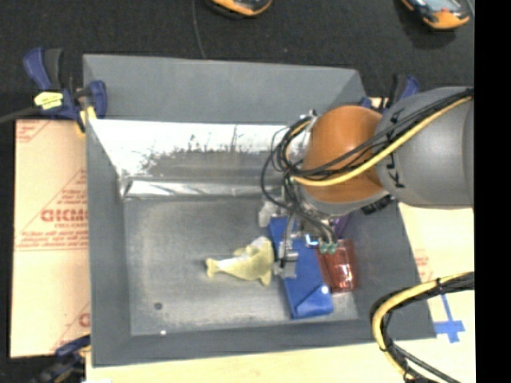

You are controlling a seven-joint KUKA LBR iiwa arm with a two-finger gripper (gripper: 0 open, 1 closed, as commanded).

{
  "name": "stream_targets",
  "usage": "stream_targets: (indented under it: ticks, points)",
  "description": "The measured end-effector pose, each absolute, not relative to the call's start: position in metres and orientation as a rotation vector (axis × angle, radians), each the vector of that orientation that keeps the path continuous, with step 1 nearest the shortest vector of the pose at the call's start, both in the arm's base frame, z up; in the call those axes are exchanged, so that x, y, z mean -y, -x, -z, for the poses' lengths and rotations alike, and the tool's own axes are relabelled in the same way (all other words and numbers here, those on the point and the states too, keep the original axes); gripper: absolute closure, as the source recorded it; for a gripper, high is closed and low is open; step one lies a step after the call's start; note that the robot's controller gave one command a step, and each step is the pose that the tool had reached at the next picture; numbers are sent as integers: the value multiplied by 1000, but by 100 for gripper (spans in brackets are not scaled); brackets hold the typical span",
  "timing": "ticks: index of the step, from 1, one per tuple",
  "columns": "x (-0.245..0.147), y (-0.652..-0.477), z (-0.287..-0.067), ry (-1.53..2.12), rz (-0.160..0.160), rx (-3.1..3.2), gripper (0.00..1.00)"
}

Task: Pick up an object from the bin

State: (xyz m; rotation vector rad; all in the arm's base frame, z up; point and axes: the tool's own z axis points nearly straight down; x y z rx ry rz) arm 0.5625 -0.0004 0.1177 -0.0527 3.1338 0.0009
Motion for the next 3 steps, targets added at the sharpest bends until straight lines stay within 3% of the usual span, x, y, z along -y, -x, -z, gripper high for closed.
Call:
stream_targets:
  ticks: [1,2,3]
  points:
    - [3,-558,-71,-92,2,-3133,0]
    - [34,-508,-70,-234,-7,-3118,100]
    - [34,-507,-70,-238,-7,-3119,0]
